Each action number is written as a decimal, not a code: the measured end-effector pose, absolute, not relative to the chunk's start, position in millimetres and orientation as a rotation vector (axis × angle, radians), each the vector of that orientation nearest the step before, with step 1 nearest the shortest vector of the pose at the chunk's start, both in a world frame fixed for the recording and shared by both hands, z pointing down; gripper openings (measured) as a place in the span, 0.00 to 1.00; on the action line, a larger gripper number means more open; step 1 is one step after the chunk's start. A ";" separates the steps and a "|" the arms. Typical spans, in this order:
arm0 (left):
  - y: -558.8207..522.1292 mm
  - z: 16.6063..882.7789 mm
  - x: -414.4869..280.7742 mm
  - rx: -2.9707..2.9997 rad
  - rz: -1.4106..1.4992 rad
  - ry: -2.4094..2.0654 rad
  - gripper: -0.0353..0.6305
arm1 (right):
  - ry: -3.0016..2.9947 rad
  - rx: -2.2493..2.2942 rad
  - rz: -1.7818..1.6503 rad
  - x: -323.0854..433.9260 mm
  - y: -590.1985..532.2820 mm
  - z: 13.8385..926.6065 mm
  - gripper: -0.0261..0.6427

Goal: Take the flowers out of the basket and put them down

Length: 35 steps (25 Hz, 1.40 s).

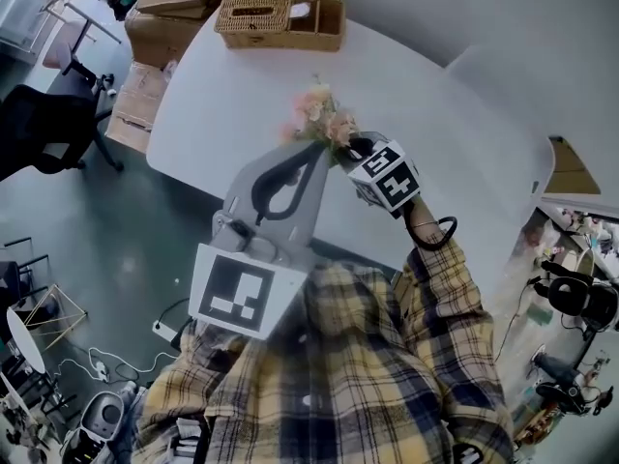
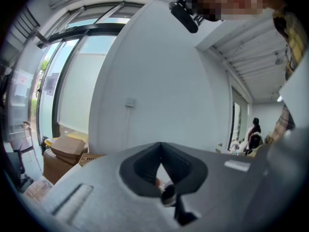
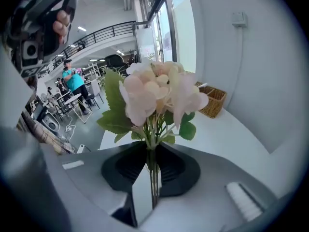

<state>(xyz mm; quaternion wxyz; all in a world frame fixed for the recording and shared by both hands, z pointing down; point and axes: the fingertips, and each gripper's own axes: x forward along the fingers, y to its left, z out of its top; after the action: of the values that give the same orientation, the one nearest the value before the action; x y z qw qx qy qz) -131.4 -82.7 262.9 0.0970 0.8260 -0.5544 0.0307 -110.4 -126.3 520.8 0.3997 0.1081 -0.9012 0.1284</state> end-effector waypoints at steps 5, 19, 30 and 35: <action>-90.3 267.5 -131.0 2.431 0.102 -1.649 0.05 | -2.259 0.252 0.360 -99.7 -118.4 567.8 0.15; -104.4 265.7 -125.6 2.447 0.122 -1.645 0.05 | -2.193 0.209 0.431 -77.7 -109.7 616.3 0.23; -112.8 263.8 -113.5 2.485 0.118 -1.594 0.05 | -2.242 0.189 0.468 -80.4 -106.9 602.0 0.39; -112.2 262.9 -111.8 2.498 0.110 -1.576 0.05 | -2.265 0.232 0.503 -79.6 -106.7 596.6 0.41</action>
<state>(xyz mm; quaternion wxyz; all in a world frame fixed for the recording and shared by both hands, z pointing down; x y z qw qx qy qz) -111.8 -112.2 262.9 0.0927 0.8416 -0.5308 0.0370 -79.6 -106.7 596.6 0.3938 0.0914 -0.8929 0.1983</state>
